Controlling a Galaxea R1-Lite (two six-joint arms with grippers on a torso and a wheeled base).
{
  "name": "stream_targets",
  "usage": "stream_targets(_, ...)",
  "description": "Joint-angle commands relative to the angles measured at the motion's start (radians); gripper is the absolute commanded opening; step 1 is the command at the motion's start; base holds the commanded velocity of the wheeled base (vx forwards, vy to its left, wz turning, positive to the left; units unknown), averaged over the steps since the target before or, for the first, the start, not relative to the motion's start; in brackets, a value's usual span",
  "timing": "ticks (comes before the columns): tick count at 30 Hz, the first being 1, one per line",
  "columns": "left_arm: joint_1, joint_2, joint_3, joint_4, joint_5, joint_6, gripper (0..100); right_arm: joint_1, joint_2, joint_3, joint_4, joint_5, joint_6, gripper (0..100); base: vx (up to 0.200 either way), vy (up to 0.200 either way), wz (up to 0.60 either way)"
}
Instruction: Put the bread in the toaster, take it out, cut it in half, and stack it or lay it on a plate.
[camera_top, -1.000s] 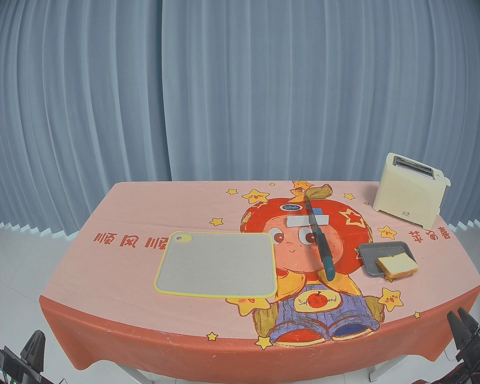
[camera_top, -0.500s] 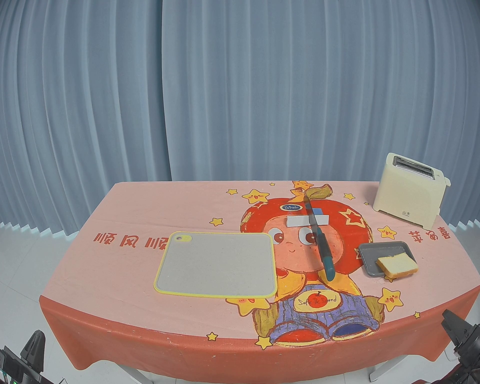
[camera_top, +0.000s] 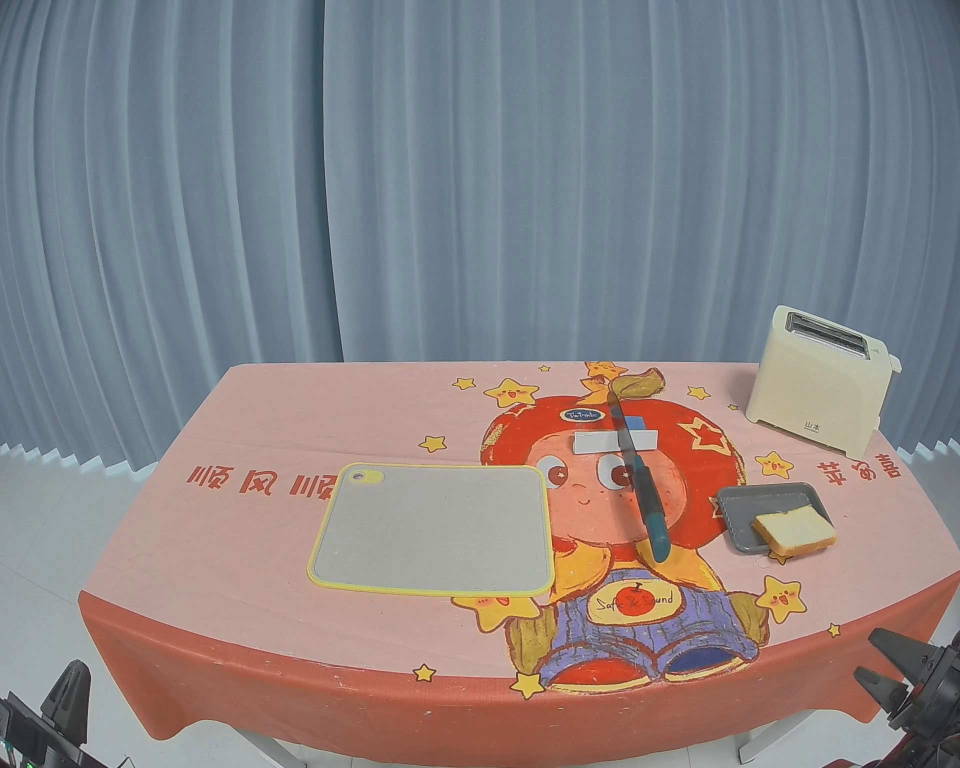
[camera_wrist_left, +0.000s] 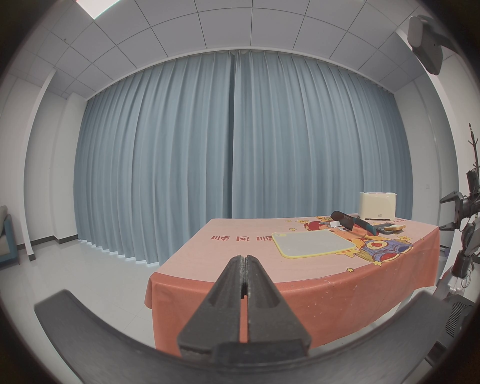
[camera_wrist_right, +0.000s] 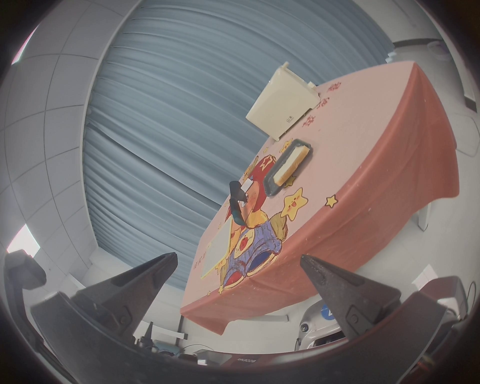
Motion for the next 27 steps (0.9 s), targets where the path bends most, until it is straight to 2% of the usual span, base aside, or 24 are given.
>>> stream_targets(1, 0.000, 0.001, 0.018, 0.000, 0.000, 0.000, 0, 0.040, 0.010, 0.016, 0.000, 0.001, 0.051, 100, 0.000, 0.000, 0.00)
stream_targets(4, 0.000, 0.001, 0.018, 0.000, 0.000, 0.000, 0, 0.058, 0.010, 0.016, 0.000, 0.001, 0.111, 100, 0.000, 0.000, 0.00)
stream_targets(9, 0.000, 0.001, 0.018, 0.000, 0.000, 0.000, 0, 0.063, 0.048, 0.016, -0.001, 0.001, 0.169, 100, 0.000, 0.000, 0.00)
stream_targets(14, 0.000, 0.001, 0.018, -0.001, 0.000, 0.000, 0, 0.061, 0.068, 0.016, -0.047, 0.001, 0.198, 100, 0.000, 0.000, 0.00)
stream_targets(20, 0.000, 0.001, 0.018, 0.000, 0.000, 0.000, 0, 0.055, 0.151, 0.016, -0.115, -0.002, 0.210, 100, 0.000, 0.000, 0.00)
stream_targets(24, 0.000, 0.001, 0.018, -0.001, 0.000, 0.000, 0, 0.055, 0.201, 0.016, -0.170, 0.000, 0.253, 100, 0.000, 0.000, 0.00)
stream_targets(27, 0.000, 0.001, 0.018, 0.000, 0.000, 0.000, 0, 0.055, 0.234, 0.016, -0.216, 0.000, 0.261, 100, 0.000, 0.000, 0.00)
